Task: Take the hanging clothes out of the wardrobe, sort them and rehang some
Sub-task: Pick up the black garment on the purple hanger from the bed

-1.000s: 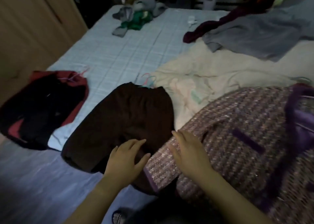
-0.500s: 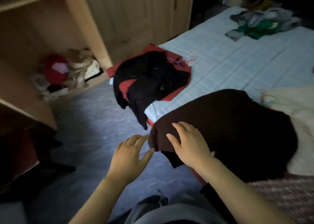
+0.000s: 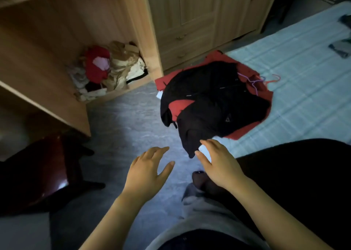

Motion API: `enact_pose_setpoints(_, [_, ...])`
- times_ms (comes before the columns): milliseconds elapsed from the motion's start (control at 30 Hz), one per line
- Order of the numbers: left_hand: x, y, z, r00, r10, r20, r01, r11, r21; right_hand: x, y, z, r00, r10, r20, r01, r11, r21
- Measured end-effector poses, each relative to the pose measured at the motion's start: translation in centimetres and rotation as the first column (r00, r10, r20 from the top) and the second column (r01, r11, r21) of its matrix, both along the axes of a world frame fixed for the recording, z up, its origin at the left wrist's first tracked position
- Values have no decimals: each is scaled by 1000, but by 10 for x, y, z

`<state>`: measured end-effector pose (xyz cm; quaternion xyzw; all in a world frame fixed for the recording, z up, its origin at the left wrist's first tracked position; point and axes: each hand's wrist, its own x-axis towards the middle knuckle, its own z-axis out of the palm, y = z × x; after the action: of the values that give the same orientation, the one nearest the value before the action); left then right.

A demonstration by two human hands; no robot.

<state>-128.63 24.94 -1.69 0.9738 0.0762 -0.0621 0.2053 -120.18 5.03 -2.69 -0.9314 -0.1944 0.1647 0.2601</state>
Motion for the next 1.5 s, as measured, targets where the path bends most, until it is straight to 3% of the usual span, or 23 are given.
enact_pose_setpoints(333, [242, 37, 19, 987, -157, 46, 158, 987, -28, 211, 23, 22, 990, -113, 82, 116, 993, -29])
enact_pose_setpoints(567, [391, 30, -10, 923, -384, -34, 378, 918, -118, 291, 2, -17, 911, -412, -32, 411, 911, -32])
enact_pose_setpoints(733, [524, 5, -38, 765, -639, -79, 624, 766, -155, 350, -21, -47, 757, -647, -95, 635, 761, -130])
enact_pose_setpoints(867, [633, -30, -79, 542, -825, -162, 813, 563, -148, 396, -41, -85, 568, -811, -141, 784, 585, -206])
enact_pose_setpoints(1033, [729, -84, -155, 318, -922, -223, 936, 343, -84, 441, -73, -158, 356, -909, -215, 863, 408, -298])
enact_pose_setpoints(1133, [759, -112, -204, 235, -948, -214, 962, 258, -87, 458, -90, -197, 247, -950, -192, 916, 293, -274])
enact_pose_setpoints(1233, [772, -135, -245, 221, -955, -196, 971, 235, -48, 463, -105, -229, 234, -963, -134, 912, 266, -311])
enact_pose_setpoints(1367, [775, -148, -277, 183, -934, -306, 983, 171, 66, 457, -114, -251, 241, -954, -177, 844, 296, -447])
enact_pose_setpoints(1500, [781, -148, -274, 117, -926, -359, 990, 137, -33, 454, -114, -251, 290, -945, -148, 868, 326, -375])
